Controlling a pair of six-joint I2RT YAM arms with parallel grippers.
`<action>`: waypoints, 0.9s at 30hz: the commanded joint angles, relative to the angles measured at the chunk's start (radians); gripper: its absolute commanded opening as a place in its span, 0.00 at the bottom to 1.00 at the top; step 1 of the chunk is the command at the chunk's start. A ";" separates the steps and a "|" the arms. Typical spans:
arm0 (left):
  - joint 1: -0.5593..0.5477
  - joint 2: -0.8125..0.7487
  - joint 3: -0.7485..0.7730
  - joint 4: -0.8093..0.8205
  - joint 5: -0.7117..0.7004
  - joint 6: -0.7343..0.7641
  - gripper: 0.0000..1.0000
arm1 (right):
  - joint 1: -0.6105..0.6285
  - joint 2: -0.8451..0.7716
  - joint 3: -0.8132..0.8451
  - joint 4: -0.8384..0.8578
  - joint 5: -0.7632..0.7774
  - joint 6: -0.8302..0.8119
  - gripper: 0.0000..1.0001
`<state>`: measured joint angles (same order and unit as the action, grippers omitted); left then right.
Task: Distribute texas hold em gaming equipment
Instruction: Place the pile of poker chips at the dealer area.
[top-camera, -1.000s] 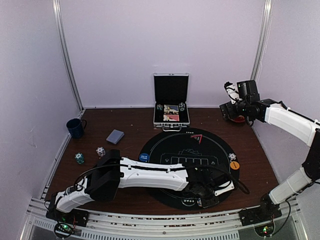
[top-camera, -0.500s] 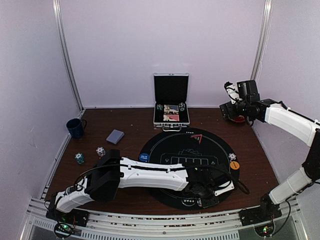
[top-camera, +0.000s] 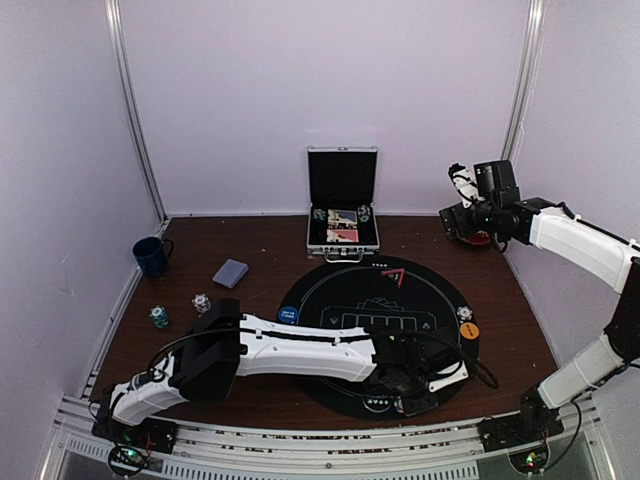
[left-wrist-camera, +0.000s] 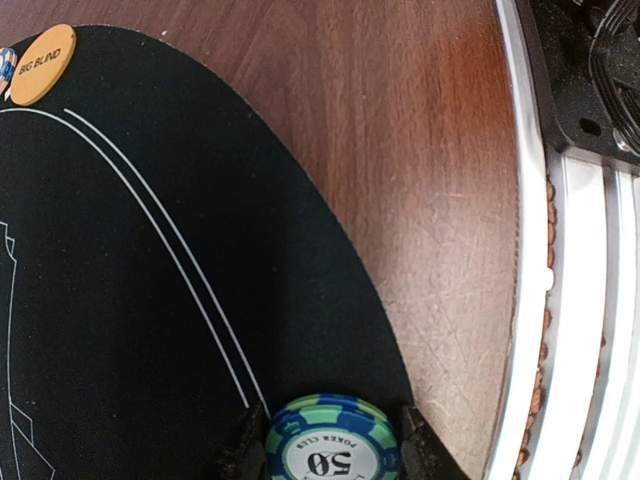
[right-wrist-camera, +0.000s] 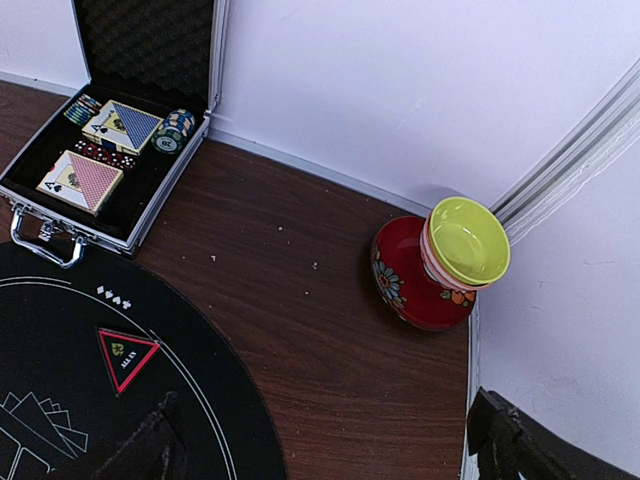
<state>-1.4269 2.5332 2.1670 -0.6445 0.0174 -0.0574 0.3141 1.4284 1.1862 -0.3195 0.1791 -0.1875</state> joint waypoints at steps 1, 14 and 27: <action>-0.006 -0.028 -0.026 -0.035 0.011 0.013 0.37 | -0.004 -0.033 -0.011 0.017 -0.006 -0.003 1.00; -0.005 -0.050 -0.010 -0.035 -0.046 0.007 0.75 | -0.005 -0.032 -0.011 0.017 -0.006 -0.003 1.00; 0.044 -0.235 -0.012 -0.077 -0.280 -0.120 0.98 | -0.004 -0.039 -0.011 0.014 -0.016 -0.002 1.00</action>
<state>-1.4239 2.4409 2.1654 -0.7052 -0.1459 -0.0879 0.3141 1.4189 1.1862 -0.3187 0.1749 -0.1875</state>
